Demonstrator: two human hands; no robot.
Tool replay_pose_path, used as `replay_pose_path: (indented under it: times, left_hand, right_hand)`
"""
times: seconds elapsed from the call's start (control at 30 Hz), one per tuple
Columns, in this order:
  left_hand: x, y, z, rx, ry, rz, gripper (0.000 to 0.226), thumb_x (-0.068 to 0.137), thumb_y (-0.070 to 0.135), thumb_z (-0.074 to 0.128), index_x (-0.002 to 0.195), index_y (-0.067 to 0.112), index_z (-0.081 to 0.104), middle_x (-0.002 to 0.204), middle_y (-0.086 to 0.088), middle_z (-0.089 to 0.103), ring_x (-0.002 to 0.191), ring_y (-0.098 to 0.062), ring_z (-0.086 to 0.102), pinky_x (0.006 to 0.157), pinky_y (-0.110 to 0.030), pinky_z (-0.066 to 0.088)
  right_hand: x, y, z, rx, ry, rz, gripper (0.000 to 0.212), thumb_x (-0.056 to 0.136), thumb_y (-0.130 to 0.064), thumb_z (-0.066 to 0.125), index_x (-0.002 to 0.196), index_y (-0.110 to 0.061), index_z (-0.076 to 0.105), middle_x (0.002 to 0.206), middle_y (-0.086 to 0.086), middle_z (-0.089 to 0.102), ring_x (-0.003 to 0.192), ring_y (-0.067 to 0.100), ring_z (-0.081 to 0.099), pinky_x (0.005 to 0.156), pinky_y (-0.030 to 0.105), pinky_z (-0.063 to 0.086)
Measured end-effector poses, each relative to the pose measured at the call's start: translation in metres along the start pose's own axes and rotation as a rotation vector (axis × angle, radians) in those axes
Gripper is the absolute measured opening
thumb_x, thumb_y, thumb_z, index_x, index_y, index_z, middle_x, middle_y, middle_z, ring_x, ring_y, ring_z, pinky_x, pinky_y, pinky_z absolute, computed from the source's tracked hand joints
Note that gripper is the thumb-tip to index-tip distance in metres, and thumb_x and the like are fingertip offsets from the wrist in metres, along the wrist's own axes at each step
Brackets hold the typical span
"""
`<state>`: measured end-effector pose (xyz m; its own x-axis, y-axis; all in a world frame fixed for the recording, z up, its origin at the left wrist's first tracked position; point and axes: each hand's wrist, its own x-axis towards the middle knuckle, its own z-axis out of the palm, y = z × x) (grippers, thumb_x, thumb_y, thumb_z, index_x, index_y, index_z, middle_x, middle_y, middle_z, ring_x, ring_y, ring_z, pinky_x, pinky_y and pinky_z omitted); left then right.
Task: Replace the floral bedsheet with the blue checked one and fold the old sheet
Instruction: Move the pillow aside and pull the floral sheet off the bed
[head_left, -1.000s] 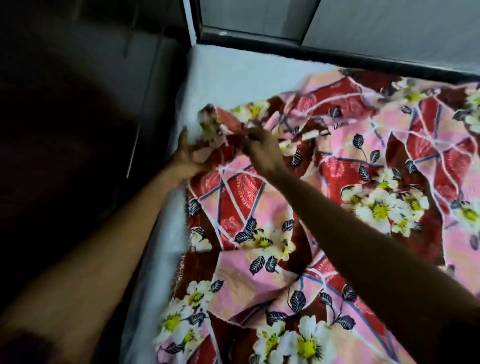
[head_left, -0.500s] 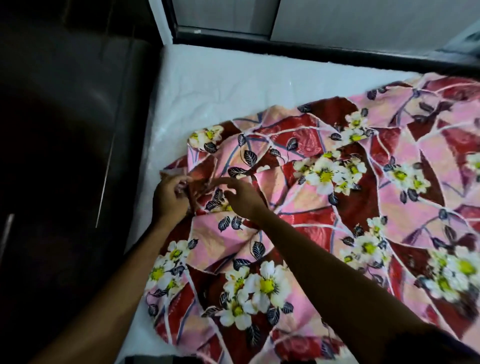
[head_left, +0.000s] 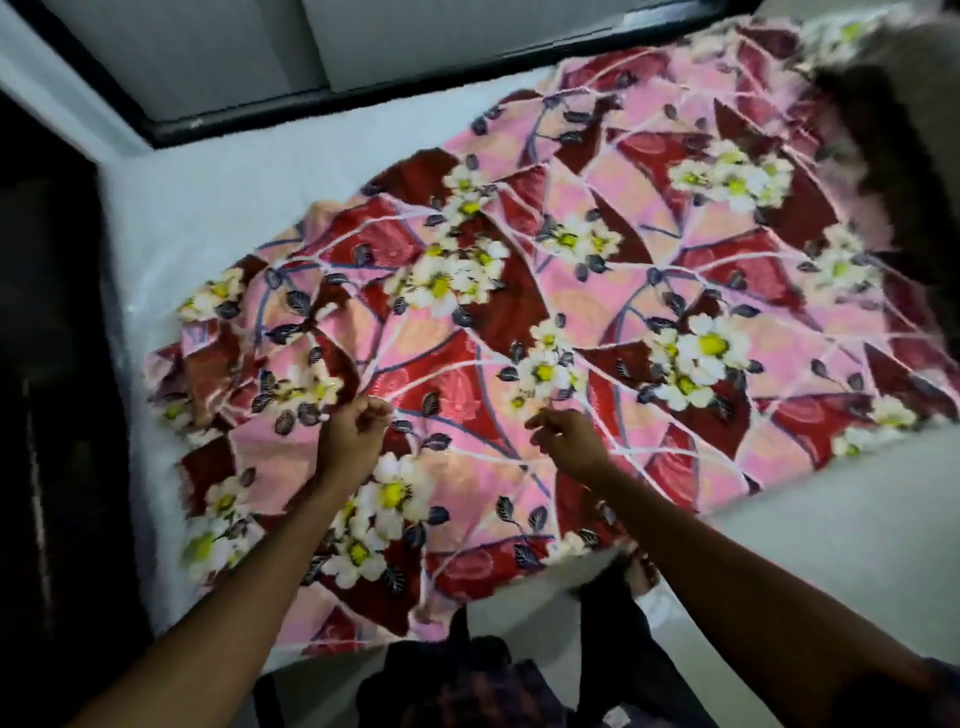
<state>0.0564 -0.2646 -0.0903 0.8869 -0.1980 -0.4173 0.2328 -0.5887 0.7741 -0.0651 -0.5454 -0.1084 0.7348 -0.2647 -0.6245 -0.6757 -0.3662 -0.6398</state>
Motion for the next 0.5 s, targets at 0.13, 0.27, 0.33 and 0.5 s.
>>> replay_pose_path:
  times: [0.13,0.27,0.33,0.5]
  left_hand:
    - [-0.044,0.045,0.104,0.115,-0.082,0.041,0.019,0.088,-0.003,0.063,0.089,0.014,0.071,0.085,-0.005,0.071,0.083,-0.023,0.066,0.077,-0.033,0.050]
    - [-0.089,0.095,0.229,0.215,-0.237,0.115,0.020,0.092,0.001,0.062,0.090,0.018,0.071,0.087,-0.001,0.072,0.084,-0.021,0.067,0.076,-0.028,0.051]
    - [-0.110,0.122,0.296,0.262,-0.299,0.147,0.013,0.090,0.007,0.065,0.091,0.017,0.073,0.088,-0.001,0.073,0.085,-0.021,0.068,0.077,-0.028,0.053]
    - [-0.158,0.203,0.433,0.396,-0.498,0.272,0.030,0.086,0.008,0.059,0.082,0.037,0.069,0.083,0.011,0.072,0.078,-0.015,0.068,0.074,-0.033,0.056]
  right_hand:
    - [-0.043,0.091,-0.077,0.015,0.059,0.039,0.021,0.090,-0.014,0.064,0.103,-0.026,0.075,0.096,-0.004,0.071,0.090,0.019,0.068,0.081,0.031,0.051]
    - [-0.085,0.193,-0.162,0.079,0.134,0.038,0.020,0.089,-0.012,0.066,0.104,-0.020,0.076,0.091,-0.003,0.073,0.079,0.013,0.065,0.073,0.029,0.050]
    - [-0.110,0.245,-0.205,0.147,0.139,0.092,0.019,0.089,-0.011,0.065,0.103,-0.018,0.076,0.087,-0.001,0.071,0.075,0.016,0.064,0.068,0.027,0.047]
    - [-0.172,0.346,-0.300,0.358,0.252,0.293,0.019,0.081,-0.020,0.062,0.093,-0.028,0.075,0.089,-0.004,0.074,0.085,0.022,0.070,0.083,0.043,0.058]
